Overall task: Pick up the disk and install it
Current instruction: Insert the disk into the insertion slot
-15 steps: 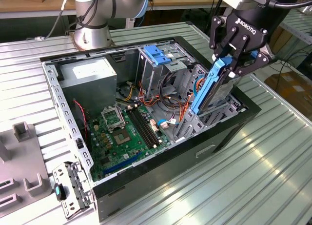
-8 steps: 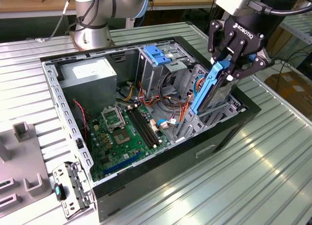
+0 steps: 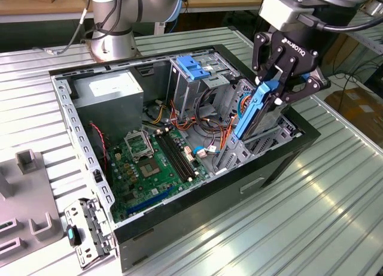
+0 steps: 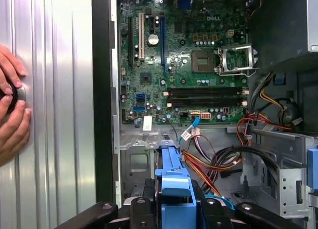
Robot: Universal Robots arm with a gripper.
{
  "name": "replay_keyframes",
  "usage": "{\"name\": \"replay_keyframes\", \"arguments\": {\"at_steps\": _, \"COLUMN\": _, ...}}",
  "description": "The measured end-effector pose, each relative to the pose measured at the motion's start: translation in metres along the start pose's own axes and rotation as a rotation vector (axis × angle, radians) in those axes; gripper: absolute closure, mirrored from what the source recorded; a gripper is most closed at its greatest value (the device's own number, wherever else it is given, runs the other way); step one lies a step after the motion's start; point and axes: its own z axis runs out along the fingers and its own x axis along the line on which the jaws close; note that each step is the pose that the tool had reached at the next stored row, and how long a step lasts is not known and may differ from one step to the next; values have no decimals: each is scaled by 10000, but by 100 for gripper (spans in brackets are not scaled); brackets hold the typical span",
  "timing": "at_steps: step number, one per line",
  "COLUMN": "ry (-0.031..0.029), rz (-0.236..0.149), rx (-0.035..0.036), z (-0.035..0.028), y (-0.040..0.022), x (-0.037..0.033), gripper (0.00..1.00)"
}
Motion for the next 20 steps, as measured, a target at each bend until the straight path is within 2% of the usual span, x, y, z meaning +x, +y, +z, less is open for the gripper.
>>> {"name": "replay_keyframes", "arguments": {"at_steps": 20, "ry": 0, "rz": 0, "rx": 0, "z": 277, "y": -2, "x": 3, "gripper": 63}}
